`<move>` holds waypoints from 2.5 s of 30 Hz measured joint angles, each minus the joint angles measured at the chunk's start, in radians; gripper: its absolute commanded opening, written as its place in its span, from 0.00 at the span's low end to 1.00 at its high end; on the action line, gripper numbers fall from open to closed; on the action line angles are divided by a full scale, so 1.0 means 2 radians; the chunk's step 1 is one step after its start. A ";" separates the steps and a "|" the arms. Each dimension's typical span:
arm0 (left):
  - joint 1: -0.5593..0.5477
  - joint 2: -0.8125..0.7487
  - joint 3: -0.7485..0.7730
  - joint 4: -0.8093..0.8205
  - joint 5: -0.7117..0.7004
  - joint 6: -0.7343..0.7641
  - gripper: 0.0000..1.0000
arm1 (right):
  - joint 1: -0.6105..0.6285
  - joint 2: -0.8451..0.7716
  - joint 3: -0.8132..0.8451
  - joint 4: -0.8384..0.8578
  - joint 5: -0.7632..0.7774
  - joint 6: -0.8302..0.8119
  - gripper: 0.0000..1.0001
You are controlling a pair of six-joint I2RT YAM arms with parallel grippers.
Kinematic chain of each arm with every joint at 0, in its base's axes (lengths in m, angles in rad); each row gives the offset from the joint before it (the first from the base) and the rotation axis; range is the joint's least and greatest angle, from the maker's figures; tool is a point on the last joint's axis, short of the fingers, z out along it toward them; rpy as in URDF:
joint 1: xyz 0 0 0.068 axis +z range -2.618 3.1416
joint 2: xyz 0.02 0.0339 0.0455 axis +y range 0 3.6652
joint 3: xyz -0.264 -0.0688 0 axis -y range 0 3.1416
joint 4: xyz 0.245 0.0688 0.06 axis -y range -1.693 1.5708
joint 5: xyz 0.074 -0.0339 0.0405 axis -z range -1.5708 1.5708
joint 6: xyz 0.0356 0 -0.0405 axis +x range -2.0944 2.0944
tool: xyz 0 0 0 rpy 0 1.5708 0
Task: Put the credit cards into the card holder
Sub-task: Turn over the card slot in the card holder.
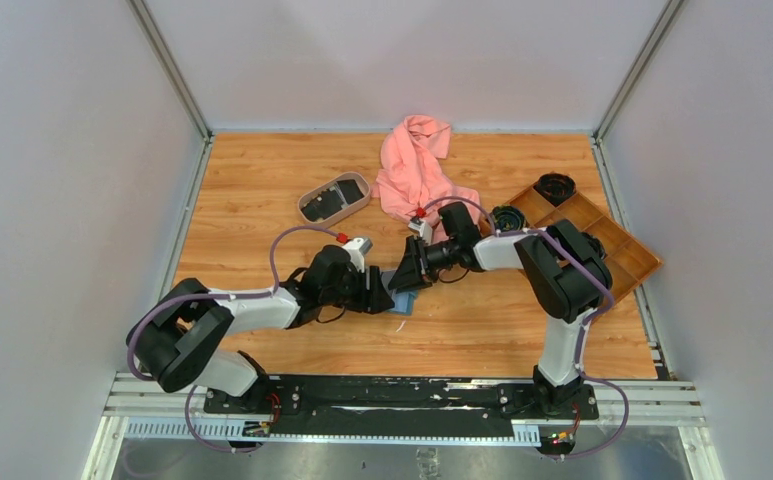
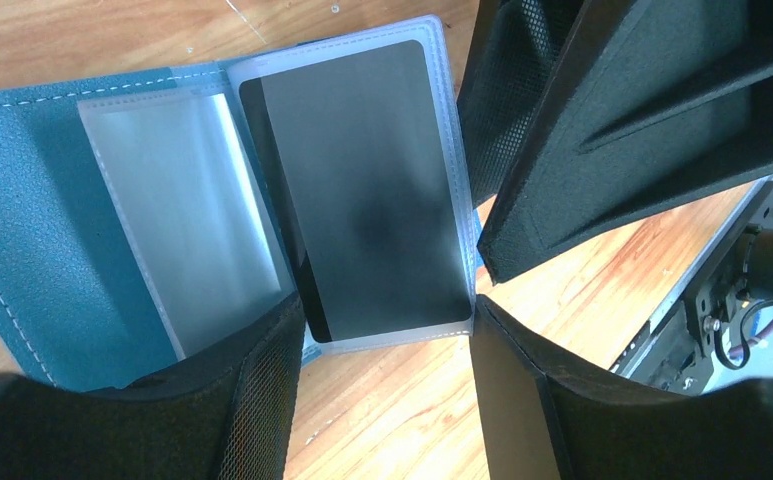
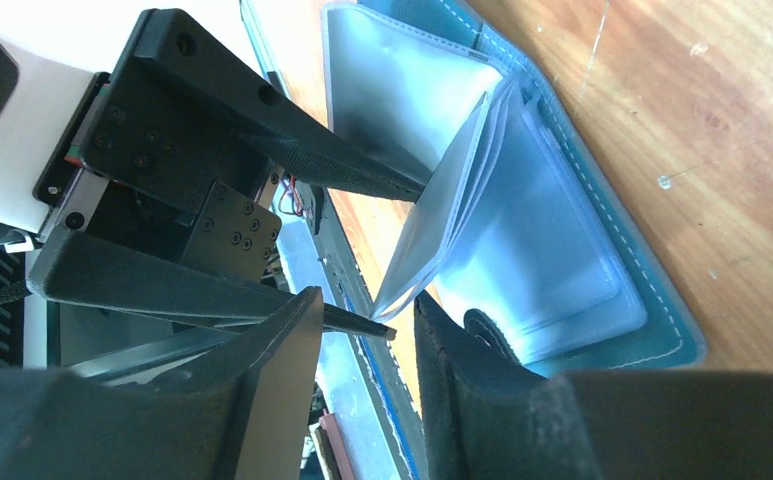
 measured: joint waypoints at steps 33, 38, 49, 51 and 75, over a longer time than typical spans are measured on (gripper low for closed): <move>0.022 0.012 -0.008 0.033 0.029 -0.010 0.52 | -0.033 0.025 0.032 -0.069 0.017 -0.046 0.37; 0.022 0.012 -0.008 0.033 0.030 -0.011 0.52 | -0.033 0.025 0.034 -0.078 0.020 -0.050 0.39; 0.022 0.012 -0.008 0.034 0.031 -0.011 0.52 | -0.033 0.025 0.035 -0.079 0.023 -0.051 0.46; 0.022 0.012 -0.008 0.034 0.031 -0.012 0.52 | -0.033 0.025 0.035 -0.079 0.023 -0.050 0.46; 0.025 0.020 -0.010 0.050 0.039 -0.019 0.51 | -0.036 0.012 -0.010 -0.010 0.037 0.038 0.44</move>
